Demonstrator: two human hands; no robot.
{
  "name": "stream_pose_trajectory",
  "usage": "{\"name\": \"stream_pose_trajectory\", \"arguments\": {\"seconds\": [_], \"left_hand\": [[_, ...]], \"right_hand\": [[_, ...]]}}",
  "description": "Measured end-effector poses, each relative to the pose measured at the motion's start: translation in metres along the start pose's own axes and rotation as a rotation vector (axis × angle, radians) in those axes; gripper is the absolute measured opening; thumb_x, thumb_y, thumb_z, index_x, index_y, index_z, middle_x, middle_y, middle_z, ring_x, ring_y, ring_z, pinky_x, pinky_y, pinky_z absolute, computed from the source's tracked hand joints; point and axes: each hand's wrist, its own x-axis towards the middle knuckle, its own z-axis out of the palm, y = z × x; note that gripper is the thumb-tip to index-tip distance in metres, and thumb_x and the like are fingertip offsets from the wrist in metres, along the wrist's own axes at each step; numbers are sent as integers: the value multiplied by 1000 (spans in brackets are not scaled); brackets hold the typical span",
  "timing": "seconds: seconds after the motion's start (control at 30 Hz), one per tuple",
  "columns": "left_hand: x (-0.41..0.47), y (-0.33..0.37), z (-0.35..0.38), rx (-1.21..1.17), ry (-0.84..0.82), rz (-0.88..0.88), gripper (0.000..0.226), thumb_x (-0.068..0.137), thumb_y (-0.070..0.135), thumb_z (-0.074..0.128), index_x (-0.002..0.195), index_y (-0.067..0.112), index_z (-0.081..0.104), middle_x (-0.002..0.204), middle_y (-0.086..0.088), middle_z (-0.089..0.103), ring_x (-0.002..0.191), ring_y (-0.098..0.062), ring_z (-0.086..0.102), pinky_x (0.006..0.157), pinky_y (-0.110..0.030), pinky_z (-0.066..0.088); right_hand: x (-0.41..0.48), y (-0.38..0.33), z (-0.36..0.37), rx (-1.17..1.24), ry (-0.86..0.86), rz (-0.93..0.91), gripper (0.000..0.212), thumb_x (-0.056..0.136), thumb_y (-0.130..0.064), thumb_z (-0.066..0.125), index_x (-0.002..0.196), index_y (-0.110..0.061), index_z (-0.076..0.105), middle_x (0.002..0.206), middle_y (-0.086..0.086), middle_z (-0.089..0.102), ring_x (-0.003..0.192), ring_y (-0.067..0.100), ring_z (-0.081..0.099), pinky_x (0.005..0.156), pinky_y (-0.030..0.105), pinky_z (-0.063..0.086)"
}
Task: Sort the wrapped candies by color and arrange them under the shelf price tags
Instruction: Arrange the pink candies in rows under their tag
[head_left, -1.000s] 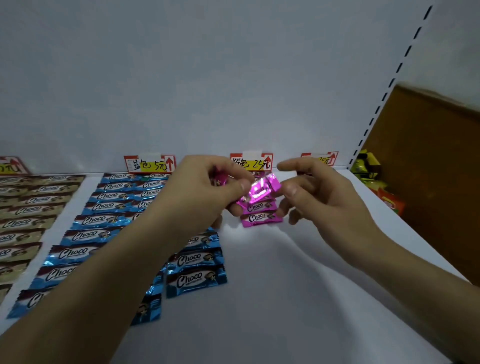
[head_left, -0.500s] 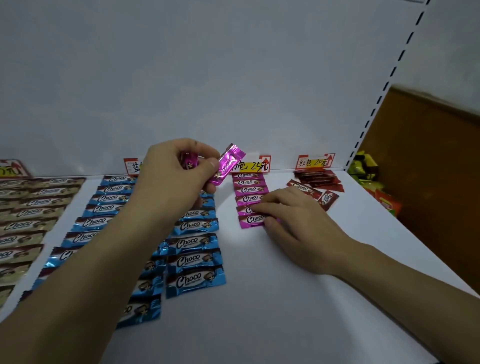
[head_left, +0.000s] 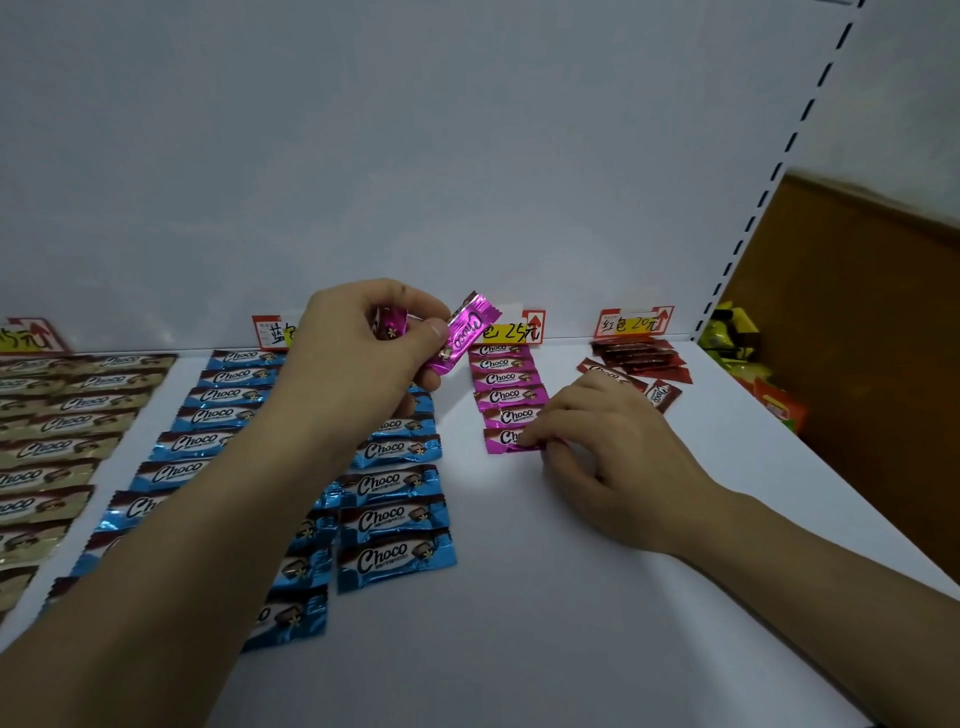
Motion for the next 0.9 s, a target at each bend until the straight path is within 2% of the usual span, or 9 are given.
{"name": "stream_pose_trajectory", "arguments": {"seconds": [0.17,0.23,0.33,0.4,0.47,0.57,0.7,0.8,0.9], "left_hand": [[-1,2,-1,4,-27,1,10,94,12,66,98,19,72,79,-3,73,55,-6,65,46,-20,51],[-2,2,-1,10,-78,-17,11,94,10,66,99,18,73,76,-4,72,54,-6,65,47,-19,51],[-5,4,2,59,-202,-32,11,93,9,67,96,17,74,75,-5,72,57,-10,66,48,-23,54],[-8,6,5,100,-296,-16,10,91,9,70,94,18,74,70,-1,71,57,-10,66,51,-27,57],[-13,7,10,128,-375,-11,11,88,13,74,97,20,72,66,3,70,53,-9,64,51,-27,56],[-14,8,13,87,-326,-55,12,93,19,69,104,23,67,70,0,73,42,-9,51,44,-24,46],[-6,10,7,-287,-148,-281,11,99,14,60,109,12,64,67,-2,62,44,-9,42,39,-21,37],[-4,14,5,-591,-200,-437,21,96,1,56,114,9,63,70,-5,58,52,-12,52,47,-25,47],[-7,16,6,-695,-280,-507,45,87,-14,44,121,10,63,86,-11,60,64,-17,60,60,-33,58]], "right_hand": [[0,1,0,5,34,-7,26,92,-27,53,104,-25,77,103,-11,72,95,11,58,78,35,51],[0,0,0,48,95,-6,24,93,-27,55,106,-25,75,103,-12,71,95,8,58,80,27,49],[3,-11,-11,439,246,156,21,97,-33,60,116,-27,67,101,-15,70,97,11,63,76,20,51],[8,-21,-21,874,239,259,33,91,-32,69,122,-24,63,98,-3,72,95,22,69,77,33,61],[11,-29,-28,1015,214,249,38,82,-19,73,119,-16,64,96,6,74,89,28,72,77,41,62],[9,-27,-33,787,245,182,26,81,-4,78,102,-19,73,91,-3,75,84,21,71,76,40,60],[-15,-7,-39,256,149,-66,15,87,-18,77,100,-25,77,98,-13,72,90,5,67,75,29,56],[-38,-2,-40,113,65,-129,19,87,-16,76,103,-25,77,101,-11,69,92,3,63,75,25,55],[-49,-4,-43,49,58,-182,38,79,1,77,111,-20,73,101,-8,69,93,9,61,78,23,53]]}}
